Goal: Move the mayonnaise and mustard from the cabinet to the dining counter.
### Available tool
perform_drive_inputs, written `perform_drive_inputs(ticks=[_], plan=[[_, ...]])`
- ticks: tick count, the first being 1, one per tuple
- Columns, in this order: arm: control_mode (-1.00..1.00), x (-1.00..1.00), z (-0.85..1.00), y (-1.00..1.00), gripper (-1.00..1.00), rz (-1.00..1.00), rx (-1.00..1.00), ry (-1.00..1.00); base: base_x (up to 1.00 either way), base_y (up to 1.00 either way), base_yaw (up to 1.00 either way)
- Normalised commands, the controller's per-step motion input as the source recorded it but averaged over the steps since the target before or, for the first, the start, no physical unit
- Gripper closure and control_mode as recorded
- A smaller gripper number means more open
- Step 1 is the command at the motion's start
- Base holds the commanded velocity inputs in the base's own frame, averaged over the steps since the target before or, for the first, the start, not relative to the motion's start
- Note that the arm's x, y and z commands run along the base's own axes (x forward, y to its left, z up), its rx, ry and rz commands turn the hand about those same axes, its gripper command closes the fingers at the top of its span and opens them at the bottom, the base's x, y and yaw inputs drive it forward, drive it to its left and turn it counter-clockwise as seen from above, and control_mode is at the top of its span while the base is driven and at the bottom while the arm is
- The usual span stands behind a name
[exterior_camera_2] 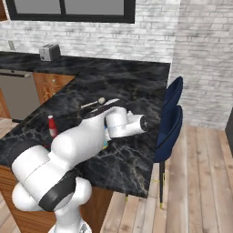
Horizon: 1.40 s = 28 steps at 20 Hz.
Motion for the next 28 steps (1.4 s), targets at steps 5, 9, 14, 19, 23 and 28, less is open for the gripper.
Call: perform_drive_inputs(ticks=[5,9,14,19,23,28], plan=[[-1.00,-0.36,1.00,0.05,-1.00,-0.01,-0.16,0.22,0.00,0.00,0.00],[-1.00,-0.24,0.70,0.26,-1.00,-0.21,-0.07,0.31,0.00,0.00,0.00],[-1.00,-0.31,0.19,0.52,-1.00,-0.43,-0.04,0.22,0.00,0.00,0.00],[-1.00,-0.16,0.00,0.43,-1.00,-0.59,-0.07,0.23,0.00,0.00,0.00],[-1.00,0.03,0.00,0.07,-1.00,-0.52,-0.05,0.17,0.00,0.00,0.00],[-1.00,0.09,0.01,0.09,-1.00,-0.10,-0.01,0.07,0.00,0.00,0.00]])
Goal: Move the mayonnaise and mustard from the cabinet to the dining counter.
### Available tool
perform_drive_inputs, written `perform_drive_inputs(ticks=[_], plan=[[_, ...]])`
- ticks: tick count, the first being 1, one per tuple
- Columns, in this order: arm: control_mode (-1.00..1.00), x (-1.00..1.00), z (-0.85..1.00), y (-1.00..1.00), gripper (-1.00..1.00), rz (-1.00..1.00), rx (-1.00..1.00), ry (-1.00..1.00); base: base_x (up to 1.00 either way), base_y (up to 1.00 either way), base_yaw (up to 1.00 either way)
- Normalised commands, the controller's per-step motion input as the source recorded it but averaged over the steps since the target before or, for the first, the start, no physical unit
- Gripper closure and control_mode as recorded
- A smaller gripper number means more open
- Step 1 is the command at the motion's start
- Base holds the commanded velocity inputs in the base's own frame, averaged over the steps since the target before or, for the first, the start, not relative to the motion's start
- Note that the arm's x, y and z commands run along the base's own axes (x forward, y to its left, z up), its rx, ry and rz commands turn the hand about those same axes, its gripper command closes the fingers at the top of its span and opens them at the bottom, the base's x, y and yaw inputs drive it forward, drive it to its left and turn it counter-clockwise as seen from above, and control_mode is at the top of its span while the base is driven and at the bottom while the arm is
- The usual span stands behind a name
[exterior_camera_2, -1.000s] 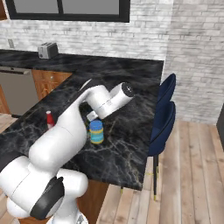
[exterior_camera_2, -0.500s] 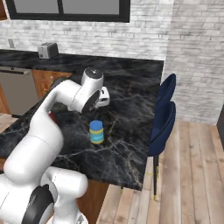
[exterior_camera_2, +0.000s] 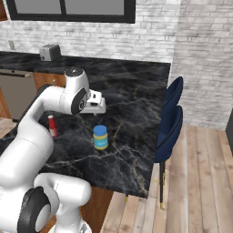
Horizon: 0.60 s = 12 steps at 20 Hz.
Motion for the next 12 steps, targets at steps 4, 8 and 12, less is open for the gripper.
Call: perform_drive_inputs(ticks=[4,8,12], plan=[[-1.00,0.00,0.00,0.00,-1.00,-0.03,0.00,0.00,0.00,0.00,0.00],[-1.00,-0.07,0.06,0.01,-1.00,-0.13,0.00,0.00,0.00,0.00,0.00],[-1.00,-0.18,0.25,0.01,-1.00,-0.17,0.00,0.00,0.00,0.00,0.00]])
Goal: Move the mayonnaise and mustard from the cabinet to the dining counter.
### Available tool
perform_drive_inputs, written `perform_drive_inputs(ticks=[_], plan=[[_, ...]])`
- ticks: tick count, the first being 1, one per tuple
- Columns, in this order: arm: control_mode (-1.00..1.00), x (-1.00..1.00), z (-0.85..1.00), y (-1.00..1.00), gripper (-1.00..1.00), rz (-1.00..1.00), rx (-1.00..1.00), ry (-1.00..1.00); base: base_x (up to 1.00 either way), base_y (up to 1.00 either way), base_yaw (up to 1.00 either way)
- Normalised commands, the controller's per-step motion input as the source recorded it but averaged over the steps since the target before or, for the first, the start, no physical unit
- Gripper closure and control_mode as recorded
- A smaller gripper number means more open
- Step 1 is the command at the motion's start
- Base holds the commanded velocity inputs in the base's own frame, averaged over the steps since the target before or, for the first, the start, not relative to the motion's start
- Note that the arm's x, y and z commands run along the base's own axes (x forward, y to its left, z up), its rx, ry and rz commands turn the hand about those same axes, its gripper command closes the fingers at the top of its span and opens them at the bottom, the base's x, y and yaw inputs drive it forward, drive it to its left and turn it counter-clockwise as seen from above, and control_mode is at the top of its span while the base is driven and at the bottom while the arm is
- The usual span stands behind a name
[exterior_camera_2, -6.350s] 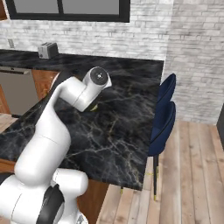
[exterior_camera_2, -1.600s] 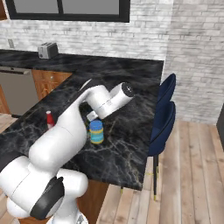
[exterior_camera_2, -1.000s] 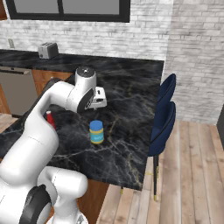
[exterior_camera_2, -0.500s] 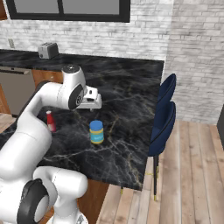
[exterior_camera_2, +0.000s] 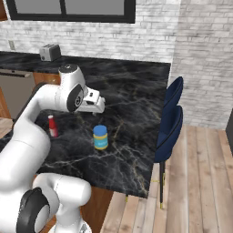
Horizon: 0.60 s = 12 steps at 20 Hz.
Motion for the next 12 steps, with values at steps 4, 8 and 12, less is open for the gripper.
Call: perform_drive_inputs(ticks=[4,8,12], plan=[[-1.00,-0.29,0.39,0.03,-1.00,-0.03,0.00,-0.10,0.00,0.00,0.00],[-1.00,-0.54,0.49,0.01,-1.00,0.00,0.00,-0.21,0.00,0.00,0.00],[-1.00,-0.67,0.48,0.05,-1.00,0.00,0.00,-0.29,0.00,0.00,0.00]])
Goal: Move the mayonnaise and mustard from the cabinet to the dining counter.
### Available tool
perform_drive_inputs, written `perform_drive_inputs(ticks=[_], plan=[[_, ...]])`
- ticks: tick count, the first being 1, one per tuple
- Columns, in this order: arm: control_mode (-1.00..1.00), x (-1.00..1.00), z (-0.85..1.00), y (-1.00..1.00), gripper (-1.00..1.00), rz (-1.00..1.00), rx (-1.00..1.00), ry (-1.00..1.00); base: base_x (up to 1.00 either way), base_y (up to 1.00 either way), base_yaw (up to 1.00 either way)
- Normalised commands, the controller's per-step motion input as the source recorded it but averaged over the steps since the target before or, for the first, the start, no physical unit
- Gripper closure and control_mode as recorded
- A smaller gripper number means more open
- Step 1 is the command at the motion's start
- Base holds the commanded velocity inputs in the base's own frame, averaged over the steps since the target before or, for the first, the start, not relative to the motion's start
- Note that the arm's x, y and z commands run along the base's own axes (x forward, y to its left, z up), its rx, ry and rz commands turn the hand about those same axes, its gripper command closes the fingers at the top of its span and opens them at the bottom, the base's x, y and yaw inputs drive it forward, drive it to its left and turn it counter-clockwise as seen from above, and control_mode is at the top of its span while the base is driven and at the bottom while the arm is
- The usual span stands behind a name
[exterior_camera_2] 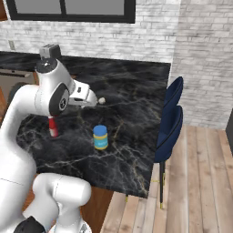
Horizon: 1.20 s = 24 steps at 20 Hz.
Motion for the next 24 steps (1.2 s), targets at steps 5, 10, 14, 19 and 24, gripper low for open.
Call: perform_drive_inputs(ticks=[5,10,14,19,24], plan=[[-1.00,-0.64,0.26,0.12,-1.00,0.00,0.00,-0.40,0.00,0.00,0.00],[-1.00,-0.52,0.43,0.06,-1.00,0.00,0.00,-0.28,0.00,0.00,0.00],[-1.00,-0.46,0.33,0.02,-1.00,-0.01,0.00,-0.23,0.00,0.00,0.00],[-1.00,-0.45,0.18,0.00,-1.00,0.00,0.00,-0.20,0.00,0.00,0.00],[1.00,-0.04,0.00,0.00,-1.00,0.00,-0.01,-0.01,0.00,0.01,0.00]])
